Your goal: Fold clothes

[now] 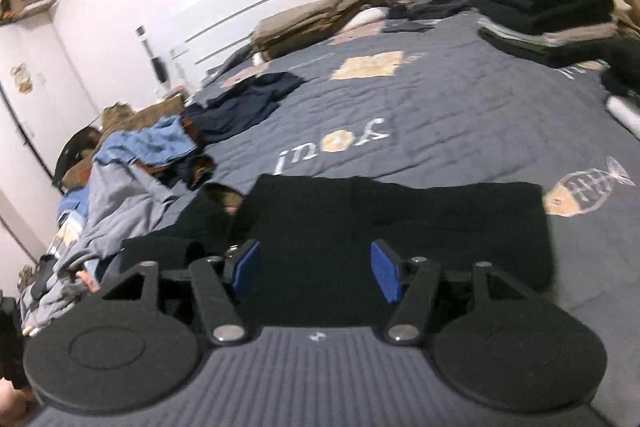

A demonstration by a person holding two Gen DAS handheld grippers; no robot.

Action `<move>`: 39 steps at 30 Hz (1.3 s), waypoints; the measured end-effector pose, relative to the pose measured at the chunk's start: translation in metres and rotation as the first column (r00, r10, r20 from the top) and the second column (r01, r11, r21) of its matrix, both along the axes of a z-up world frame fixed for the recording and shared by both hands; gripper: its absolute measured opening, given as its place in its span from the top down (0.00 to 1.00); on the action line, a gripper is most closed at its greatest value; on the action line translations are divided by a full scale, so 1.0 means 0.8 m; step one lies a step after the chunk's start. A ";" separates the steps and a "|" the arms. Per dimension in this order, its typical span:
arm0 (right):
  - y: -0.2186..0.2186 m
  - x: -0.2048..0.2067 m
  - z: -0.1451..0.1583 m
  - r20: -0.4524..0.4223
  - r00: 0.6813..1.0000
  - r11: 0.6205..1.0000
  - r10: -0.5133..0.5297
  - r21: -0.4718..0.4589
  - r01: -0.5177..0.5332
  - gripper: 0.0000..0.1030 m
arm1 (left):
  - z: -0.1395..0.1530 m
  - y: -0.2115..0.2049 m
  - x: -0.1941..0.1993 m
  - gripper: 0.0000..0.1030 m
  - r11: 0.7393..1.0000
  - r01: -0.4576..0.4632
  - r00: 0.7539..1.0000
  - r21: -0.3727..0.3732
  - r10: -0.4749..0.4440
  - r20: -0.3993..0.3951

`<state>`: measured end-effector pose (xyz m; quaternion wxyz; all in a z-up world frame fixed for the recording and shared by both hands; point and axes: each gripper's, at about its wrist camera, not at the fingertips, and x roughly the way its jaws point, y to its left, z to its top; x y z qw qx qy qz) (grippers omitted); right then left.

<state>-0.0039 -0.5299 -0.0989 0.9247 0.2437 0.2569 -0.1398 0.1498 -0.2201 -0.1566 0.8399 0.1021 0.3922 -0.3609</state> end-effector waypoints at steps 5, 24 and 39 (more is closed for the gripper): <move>-0.034 -0.030 -0.014 -0.013 0.998 0.997 -0.064 0.036 0.065 0.40 | 0.004 -0.004 -0.001 0.89 1.000 -0.016 1.000 0.006 0.016 0.009; -0.126 -0.098 -0.073 0.006 0.973 0.900 -0.229 0.381 0.209 0.35 | 0.044 -0.080 -0.102 0.47 0.929 0.242 0.969 -0.279 -0.220 0.109; -0.143 -0.068 -0.122 -0.058 0.940 0.799 -0.336 0.511 0.317 0.33 | -0.004 -0.130 -0.182 0.44 0.870 0.493 0.845 -0.032 -0.469 0.256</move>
